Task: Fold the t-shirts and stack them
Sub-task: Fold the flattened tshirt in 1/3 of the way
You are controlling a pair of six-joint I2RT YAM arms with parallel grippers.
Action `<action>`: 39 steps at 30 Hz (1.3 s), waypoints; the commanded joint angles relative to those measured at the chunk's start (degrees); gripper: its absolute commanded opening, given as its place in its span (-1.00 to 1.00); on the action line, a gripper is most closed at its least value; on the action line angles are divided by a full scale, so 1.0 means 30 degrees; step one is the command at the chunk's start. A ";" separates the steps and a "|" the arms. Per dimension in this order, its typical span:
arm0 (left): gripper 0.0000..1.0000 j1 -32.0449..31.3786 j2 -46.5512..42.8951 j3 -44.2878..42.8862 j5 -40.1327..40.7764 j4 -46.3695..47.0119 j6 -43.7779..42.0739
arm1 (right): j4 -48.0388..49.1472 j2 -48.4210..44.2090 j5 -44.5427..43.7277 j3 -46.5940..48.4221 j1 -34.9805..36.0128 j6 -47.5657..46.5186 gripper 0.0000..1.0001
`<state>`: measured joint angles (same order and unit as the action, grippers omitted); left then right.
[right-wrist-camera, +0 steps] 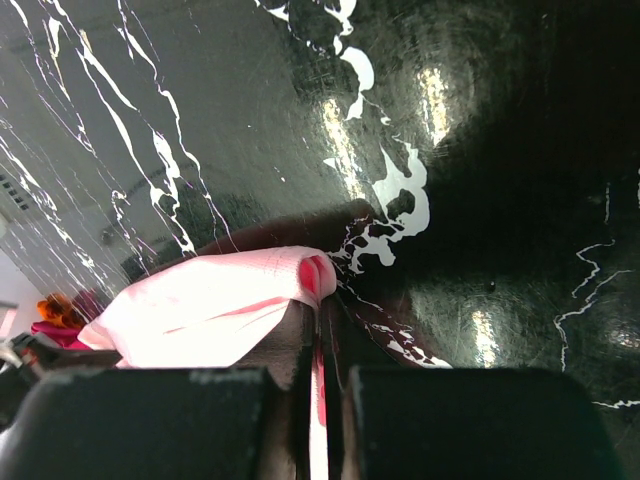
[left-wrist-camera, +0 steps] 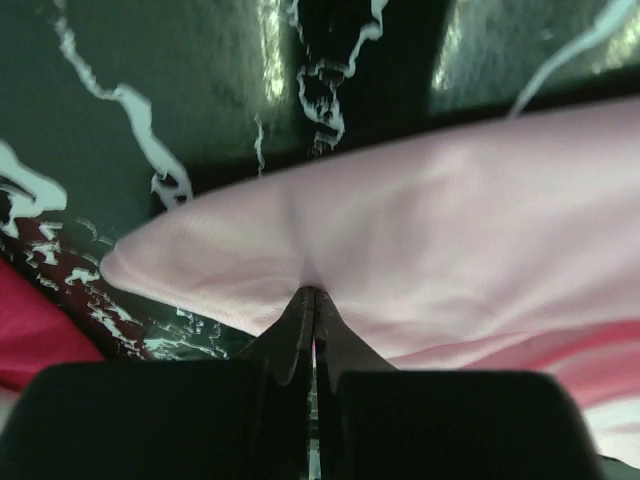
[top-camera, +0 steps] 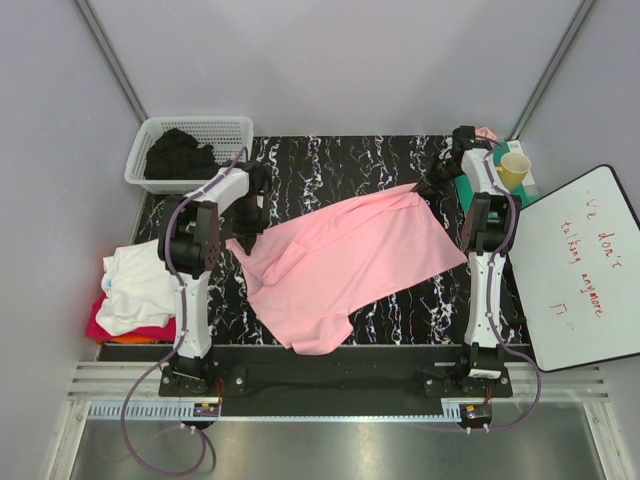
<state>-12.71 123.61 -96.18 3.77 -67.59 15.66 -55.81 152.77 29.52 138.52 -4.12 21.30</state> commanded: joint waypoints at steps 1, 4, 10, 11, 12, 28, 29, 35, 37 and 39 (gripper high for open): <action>-1.00 0.0193 0.1596 -0.1863 0.0384 -0.0496 0.0024 | -0.0175 0.0230 -0.1372 -0.0440 0.0026 -0.0566 -1.00; -1.00 0.0282 0.2505 -0.3239 0.0559 -0.0701 0.0170 | -0.0234 0.0054 -0.1461 -0.0353 0.0026 -0.0654 -1.00; -1.00 0.0311 0.4468 -0.5642 0.1818 -0.1609 0.0141 | -0.0527 -0.0735 -0.1986 -0.0878 -0.0179 -0.0917 -1.00; -1.00 0.0311 0.4876 -0.6196 0.1993 -0.1639 0.0141 | -0.0527 -0.0940 -0.2133 -0.1112 -0.0266 -0.1005 -1.00; -1.00 0.0340 0.5083 -0.6520 0.2111 -0.1813 0.0170 | -0.0527 -0.1088 -0.2279 -0.1578 -0.0296 -0.1035 -1.00; -1.00 0.1775 0.5848 -1.0712 0.2171 -0.0557 0.0874 | -0.0556 -0.3989 -0.4506 -0.5274 -0.0970 -0.1682 -1.00; -1.00 0.1776 0.5934 -1.0800 0.1968 -0.0468 0.0845 | -0.0556 -0.3989 -0.4565 -0.5303 -0.0970 -0.1593 -1.00; -1.00 0.1658 0.5908 -1.0830 0.1204 -0.0409 0.0640 | -0.0440 -0.4721 -0.5504 -0.6970 -0.0970 -0.1387 -1.00; -1.00 0.1600 0.5091 -1.0831 0.0884 -0.0234 0.0463 | -0.0351 -0.4809 -0.5123 -0.7119 -0.0970 -0.1358 -0.97; -1.00 0.1571 0.4182 -1.0540 0.0037 0.0321 0.0347 | -0.0264 -0.4897 -0.5093 -0.7179 -0.0970 -0.1270 -0.77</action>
<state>-9.78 141.69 -126.30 6.11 -72.42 15.20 -56.25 139.85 18.65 118.61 -6.59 17.91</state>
